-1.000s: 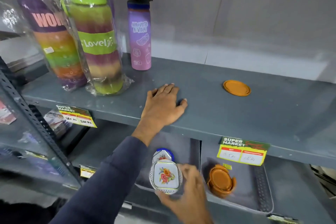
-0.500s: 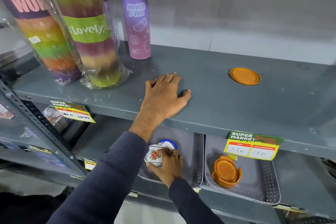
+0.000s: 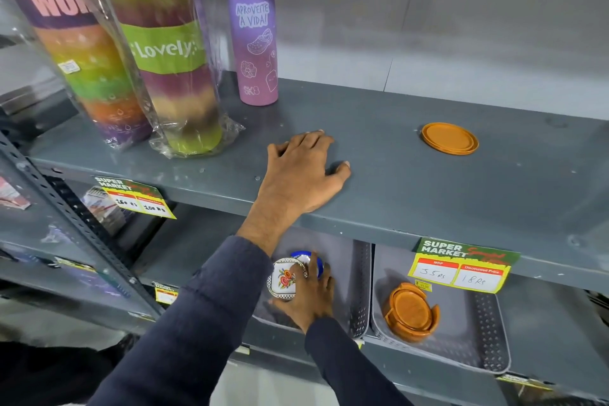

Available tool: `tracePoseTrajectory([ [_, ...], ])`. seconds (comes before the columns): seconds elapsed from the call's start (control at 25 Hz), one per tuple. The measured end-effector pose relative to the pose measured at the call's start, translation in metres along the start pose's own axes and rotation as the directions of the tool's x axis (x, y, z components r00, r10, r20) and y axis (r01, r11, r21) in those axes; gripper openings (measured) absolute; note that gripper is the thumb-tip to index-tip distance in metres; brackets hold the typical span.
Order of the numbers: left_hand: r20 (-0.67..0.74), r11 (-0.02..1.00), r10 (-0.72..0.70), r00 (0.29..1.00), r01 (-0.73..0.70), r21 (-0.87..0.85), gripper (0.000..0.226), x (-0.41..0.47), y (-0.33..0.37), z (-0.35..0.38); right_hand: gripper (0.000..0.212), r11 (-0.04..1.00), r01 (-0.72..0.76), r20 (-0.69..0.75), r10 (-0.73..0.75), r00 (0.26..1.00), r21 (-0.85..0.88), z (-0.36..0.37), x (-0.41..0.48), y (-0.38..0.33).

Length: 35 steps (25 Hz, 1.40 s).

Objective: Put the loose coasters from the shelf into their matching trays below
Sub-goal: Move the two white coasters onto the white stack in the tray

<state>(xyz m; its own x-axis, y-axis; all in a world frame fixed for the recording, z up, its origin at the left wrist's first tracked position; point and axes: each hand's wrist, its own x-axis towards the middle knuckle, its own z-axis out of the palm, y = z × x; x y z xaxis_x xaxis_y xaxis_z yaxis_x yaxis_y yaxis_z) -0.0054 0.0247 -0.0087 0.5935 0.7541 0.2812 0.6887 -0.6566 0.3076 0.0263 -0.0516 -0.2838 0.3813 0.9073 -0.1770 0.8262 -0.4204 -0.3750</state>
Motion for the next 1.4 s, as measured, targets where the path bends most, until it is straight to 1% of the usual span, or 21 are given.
tracePoseTrajectory([
  [0.08, -0.002, 1.000, 0.000, 1.000, 0.000, 0.003, 0.057, 0.000, 0.000, 0.000, 0.086, 1.000, -0.010, 0.037, 0.010, 0.999, 0.017, 0.001, 0.002, 0.003],
  [0.16, 0.002, 1.000, -0.001, 1.000, 0.001, 0.006, 0.057, 0.000, 0.000, 0.000, 0.081, 0.999, -0.003, 0.042, 0.002, 0.999, 0.042, 0.002, 0.003, 0.005],
  [0.4, 0.002, 1.000, -0.009, 1.000, 0.009, 0.012, 0.057, 0.001, 0.000, 0.001, 0.060, 0.998, -0.017, 0.076, 0.012, 0.997, 0.067, 0.001, 0.005, 0.015],
  [0.48, 0.003, 1.000, -0.011, 1.000, 0.011, 0.011, 0.057, 0.001, 0.000, 0.001, 0.058, 0.996, -0.019, 0.080, 0.013, 0.997, 0.084, 0.001, 0.005, 0.017],
  [0.72, 0.005, 1.000, -0.007, 1.000, 0.007, 0.012, 0.057, 0.001, 0.001, 0.001, 0.061, 0.995, -0.029, 0.075, 0.022, 0.997, 0.091, 0.001, 0.003, 0.017],
  [0.76, 0.005, 1.000, -0.006, 1.000, 0.006, 0.014, 0.057, 0.000, 0.001, 0.001, 0.064, 0.995, -0.033, 0.073, 0.027, 0.997, 0.089, 0.000, 0.004, 0.017],
  [0.88, 0.008, 1.000, -0.004, 1.000, 0.004, 0.018, 0.057, 0.000, 0.001, 0.000, 0.087, 0.990, -0.075, 0.092, 0.064, 0.994, 0.119, 0.000, 0.008, 0.013],
  [0.92, 0.011, 1.000, -0.004, 1.000, 0.003, 0.020, 0.058, 0.000, 0.001, 0.000, 0.089, 0.989, -0.081, 0.084, 0.071, 0.994, 0.122, 0.000, 0.010, 0.012],
  [1.04, 0.014, 1.000, -0.001, 1.000, 0.001, 0.029, 0.058, 0.000, 0.001, 0.000, 0.075, 0.997, -0.055, 0.064, 0.052, 0.997, 0.057, 0.002, 0.016, 0.011],
  [1.16, 0.013, 1.000, -0.004, 1.000, 0.004, 0.030, 0.058, 0.001, 0.000, 0.000, 0.056, 0.999, -0.035, 0.082, 0.032, 0.996, 0.027, 0.001, 0.017, 0.015],
  [1.2, 0.013, 1.000, -0.005, 1.000, 0.005, 0.029, 0.058, 0.001, 0.000, 0.001, 0.053, 1.000, -0.028, 0.084, 0.027, 0.996, 0.009, 0.001, 0.017, 0.017],
  [1.28, 0.010, 1.000, -0.005, 1.000, 0.005, 0.028, 0.058, 0.001, 0.000, 0.001, 0.052, 1.000, -0.014, 0.083, 0.015, 0.996, -0.014, 0.000, 0.018, 0.018],
  [1.4, 0.013, 1.000, -0.013, 1.000, 0.013, 0.019, 0.057, 0.001, -0.001, 0.001, 0.057, 0.998, 0.003, 0.075, 0.001, 0.997, -0.059, -0.010, 0.015, 0.017],
])
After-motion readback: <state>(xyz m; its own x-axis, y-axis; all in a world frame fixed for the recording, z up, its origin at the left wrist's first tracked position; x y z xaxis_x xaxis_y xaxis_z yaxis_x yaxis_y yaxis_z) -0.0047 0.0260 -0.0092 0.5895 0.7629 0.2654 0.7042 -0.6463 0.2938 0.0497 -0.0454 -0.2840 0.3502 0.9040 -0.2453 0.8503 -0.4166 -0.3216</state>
